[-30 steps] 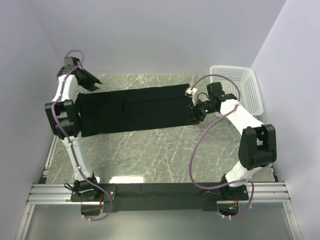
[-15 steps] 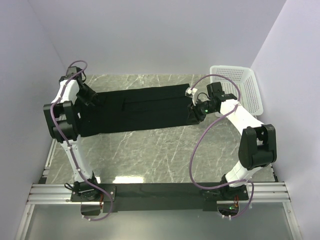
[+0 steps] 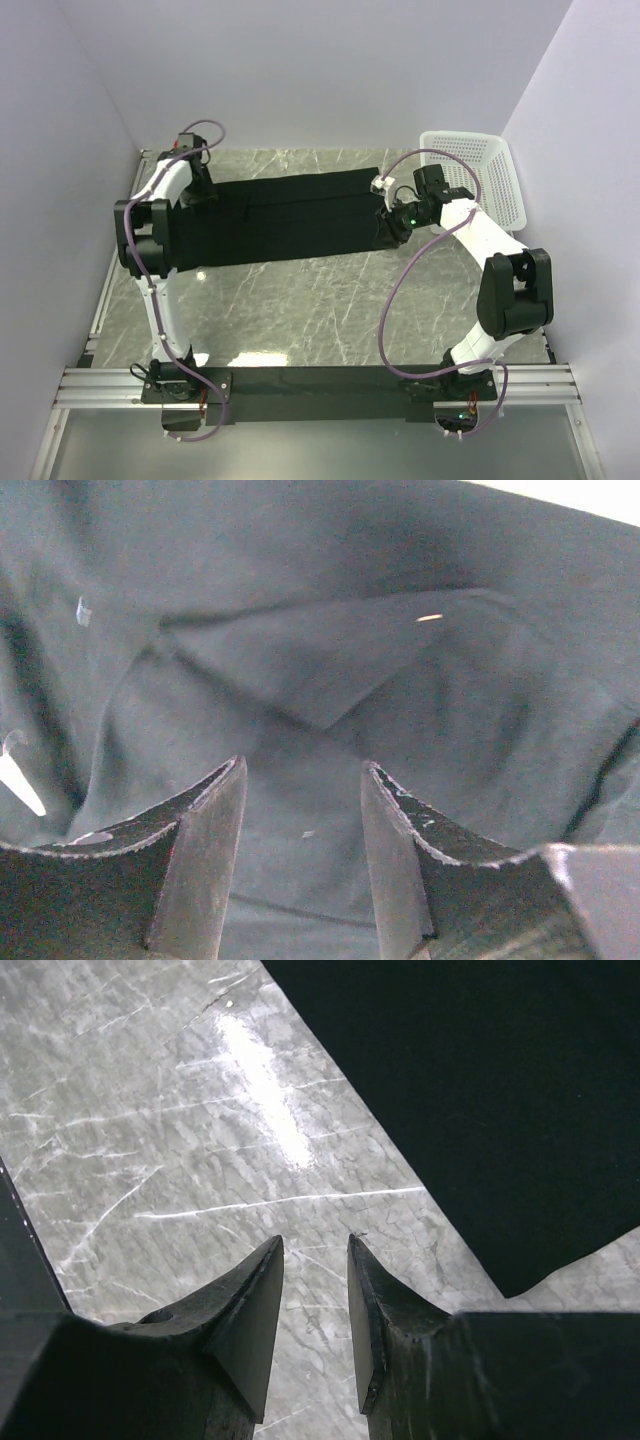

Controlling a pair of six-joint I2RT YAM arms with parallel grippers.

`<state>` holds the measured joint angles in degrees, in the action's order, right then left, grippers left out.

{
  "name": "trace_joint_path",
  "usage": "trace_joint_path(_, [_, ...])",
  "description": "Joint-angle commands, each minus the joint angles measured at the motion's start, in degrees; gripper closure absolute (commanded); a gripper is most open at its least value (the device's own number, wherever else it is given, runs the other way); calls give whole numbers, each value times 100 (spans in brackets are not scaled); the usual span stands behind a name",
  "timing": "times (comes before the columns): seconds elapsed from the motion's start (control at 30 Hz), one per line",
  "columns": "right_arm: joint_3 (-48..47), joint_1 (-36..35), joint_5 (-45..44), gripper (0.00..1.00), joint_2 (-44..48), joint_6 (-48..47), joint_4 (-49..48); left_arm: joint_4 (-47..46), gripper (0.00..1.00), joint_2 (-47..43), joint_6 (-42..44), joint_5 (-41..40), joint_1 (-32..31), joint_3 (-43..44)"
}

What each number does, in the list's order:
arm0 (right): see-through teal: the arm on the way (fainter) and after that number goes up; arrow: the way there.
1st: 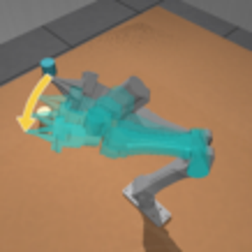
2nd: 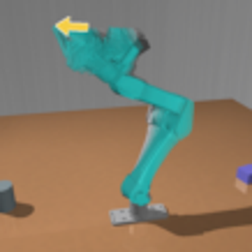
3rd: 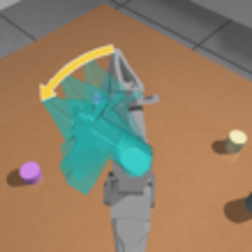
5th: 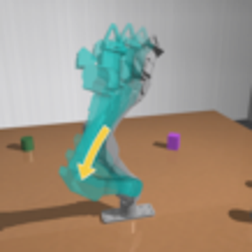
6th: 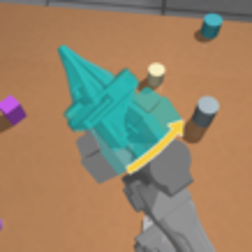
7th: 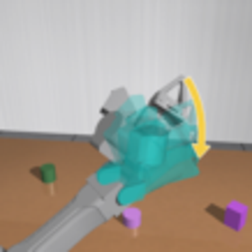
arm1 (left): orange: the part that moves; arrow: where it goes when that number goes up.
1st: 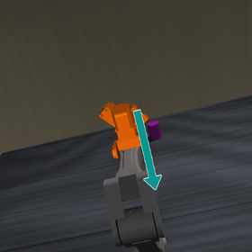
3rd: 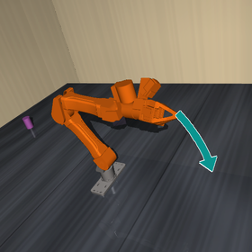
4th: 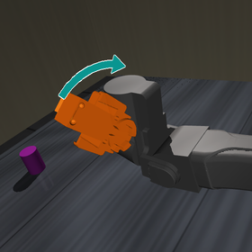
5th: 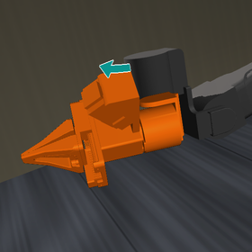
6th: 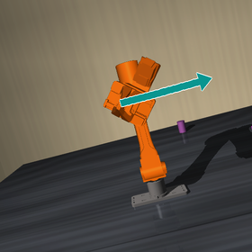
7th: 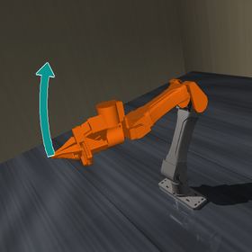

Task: Fold and stack the t-shirts
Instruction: Fold the tshirt

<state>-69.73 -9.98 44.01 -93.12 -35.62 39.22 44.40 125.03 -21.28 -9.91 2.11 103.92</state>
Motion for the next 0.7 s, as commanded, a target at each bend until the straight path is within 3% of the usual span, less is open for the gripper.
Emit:
trace_joint_path(0.0, [-110, -4, 73, 61, 22, -7, 94, -713, 46, -198, 1204, -546, -332, -73])
trace_joint_path(0.37, [-119, -4, 29, 61, 22, -42, 138, -951, 51, 47, 2048, -1275, -510, -47])
trace_joint_path(0.67, [-163, 5, 20, 61, 4, -51, 147, -942, 53, 241, 2066, -1092, -597, 50])
